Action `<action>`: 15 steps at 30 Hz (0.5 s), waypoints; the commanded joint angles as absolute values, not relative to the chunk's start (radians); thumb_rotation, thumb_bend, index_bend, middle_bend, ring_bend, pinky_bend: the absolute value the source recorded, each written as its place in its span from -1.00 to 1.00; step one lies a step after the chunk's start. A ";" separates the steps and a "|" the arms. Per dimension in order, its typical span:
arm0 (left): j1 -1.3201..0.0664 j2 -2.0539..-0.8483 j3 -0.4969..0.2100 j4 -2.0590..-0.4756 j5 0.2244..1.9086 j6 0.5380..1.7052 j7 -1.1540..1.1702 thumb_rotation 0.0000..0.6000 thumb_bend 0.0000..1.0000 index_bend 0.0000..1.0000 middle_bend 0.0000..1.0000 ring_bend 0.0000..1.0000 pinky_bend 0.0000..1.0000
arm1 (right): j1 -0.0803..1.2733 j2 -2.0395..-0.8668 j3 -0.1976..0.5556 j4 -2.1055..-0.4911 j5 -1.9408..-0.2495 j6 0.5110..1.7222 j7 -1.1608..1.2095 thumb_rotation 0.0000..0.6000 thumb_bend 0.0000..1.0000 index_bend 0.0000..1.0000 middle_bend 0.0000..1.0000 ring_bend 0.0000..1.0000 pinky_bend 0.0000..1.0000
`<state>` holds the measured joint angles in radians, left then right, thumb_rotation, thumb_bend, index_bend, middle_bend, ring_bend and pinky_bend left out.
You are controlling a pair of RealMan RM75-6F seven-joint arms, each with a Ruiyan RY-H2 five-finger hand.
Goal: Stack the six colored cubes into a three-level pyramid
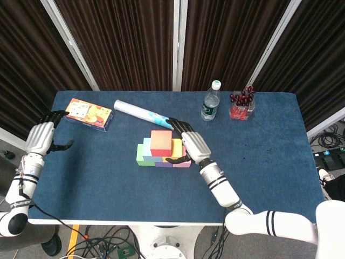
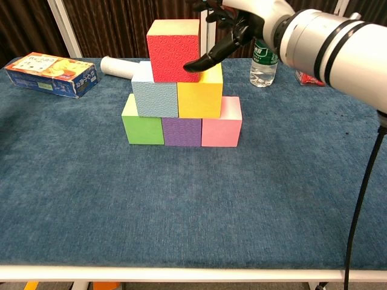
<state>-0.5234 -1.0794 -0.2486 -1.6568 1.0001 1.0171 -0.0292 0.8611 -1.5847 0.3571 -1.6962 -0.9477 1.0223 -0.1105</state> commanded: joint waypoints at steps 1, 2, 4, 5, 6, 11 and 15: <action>-0.525 -1.074 -0.250 -1.656 0.998 1.018 -0.022 1.00 -0.48 -0.71 -0.80 -0.98 -0.94 | 0.838 -1.546 0.359 -1.737 -0.984 1.042 -0.095 1.00 -0.96 -1.00 -1.00 -1.00 -1.00; -0.524 -1.072 -0.250 -1.656 0.997 1.021 -0.019 1.00 -0.48 -0.71 -0.80 -0.98 -0.94 | 0.829 -1.528 0.357 -1.752 -0.998 1.048 -0.091 1.00 -0.96 -1.00 -1.00 -1.00 -1.00; -0.520 -1.066 -0.250 -1.657 0.997 1.034 -0.008 1.00 -0.48 -0.71 -0.80 -0.98 -0.94 | 0.802 -1.480 0.355 -1.789 -1.029 1.070 -0.085 1.00 -0.96 -1.00 -1.00 -1.00 -1.00; -0.516 -1.061 -0.248 -1.656 1.000 1.046 0.003 1.00 -0.48 -0.71 -0.80 -0.98 -0.94 | 0.782 -1.446 0.351 -1.810 -1.051 1.085 -0.082 1.00 -0.96 -1.00 -1.00 -1.00 -1.00; -0.509 -1.055 -0.245 -1.657 1.004 1.060 0.013 1.00 -0.48 -0.71 -0.80 -0.98 -0.94 | 0.765 -1.417 0.346 -1.826 -1.066 1.097 -0.080 1.00 -0.96 -1.00 -1.00 -1.00 -1.00; -0.468 -1.022 -0.214 -1.642 1.043 1.127 0.067 1.00 -0.48 -0.71 -0.80 -0.98 -0.94 | 0.654 -1.228 0.305 -1.878 -1.135 1.152 -0.065 1.00 -0.86 -1.00 -0.95 -1.00 -1.00; -0.418 -1.003 -0.175 -1.624 1.086 1.187 0.100 1.00 -0.48 -0.71 -0.80 -0.98 -0.94 | 0.564 -1.096 0.240 -1.850 -1.191 1.175 -0.052 1.00 -0.81 -1.00 -0.86 -1.00 -1.00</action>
